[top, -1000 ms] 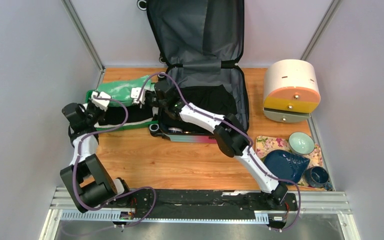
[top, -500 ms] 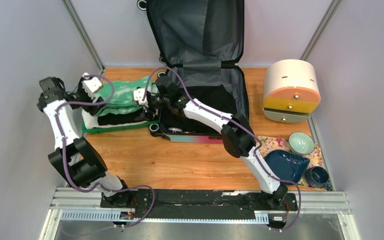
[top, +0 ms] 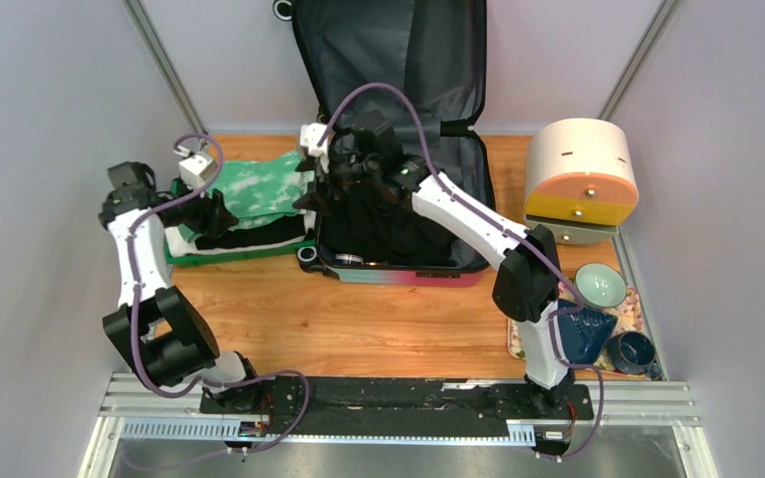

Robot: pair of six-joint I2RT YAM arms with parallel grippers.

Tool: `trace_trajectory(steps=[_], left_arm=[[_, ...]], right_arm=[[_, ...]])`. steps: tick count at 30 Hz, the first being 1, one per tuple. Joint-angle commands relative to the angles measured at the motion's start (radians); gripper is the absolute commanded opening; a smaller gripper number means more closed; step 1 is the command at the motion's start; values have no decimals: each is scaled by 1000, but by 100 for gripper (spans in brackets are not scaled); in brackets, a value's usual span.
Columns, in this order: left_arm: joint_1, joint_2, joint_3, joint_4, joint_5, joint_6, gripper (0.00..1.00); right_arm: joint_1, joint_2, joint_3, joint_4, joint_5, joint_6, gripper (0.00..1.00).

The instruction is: Open, take out, and arrange the luggage

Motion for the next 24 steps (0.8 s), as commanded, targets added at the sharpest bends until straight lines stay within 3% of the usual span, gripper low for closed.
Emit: trace_trajectory(steps=[1, 5, 10, 14, 17, 18, 22, 24], left_arm=[[-99, 11, -127, 420, -228, -393, 68], [-116, 97, -160, 448, -277, -479, 61], [-116, 49, -386, 423, -346, -313, 59], [-112, 40, -412, 313, -386, -228, 64], [-121, 31, -264, 203, -268, -243, 70], [-132, 48, -119, 164, -209, -258, 73], [-251, 120, 225, -6, -193, -260, 75], [-279, 144, 287, 6, -177, -295, 75]], right_arm=[[-102, -48, 43, -235, 115, 166, 81], [-181, -117, -70, -347, 138, 206, 78], [-289, -227, -214, -402, 150, 244, 76], [-336, -292, -323, -418, 184, 228, 75], [-350, -298, -332, -496, 211, 154, 75], [-356, -293, -320, -539, 233, 146, 74], [-381, -278, -296, -642, 262, 102, 72], [-389, -275, -297, -683, 276, 79, 70]])
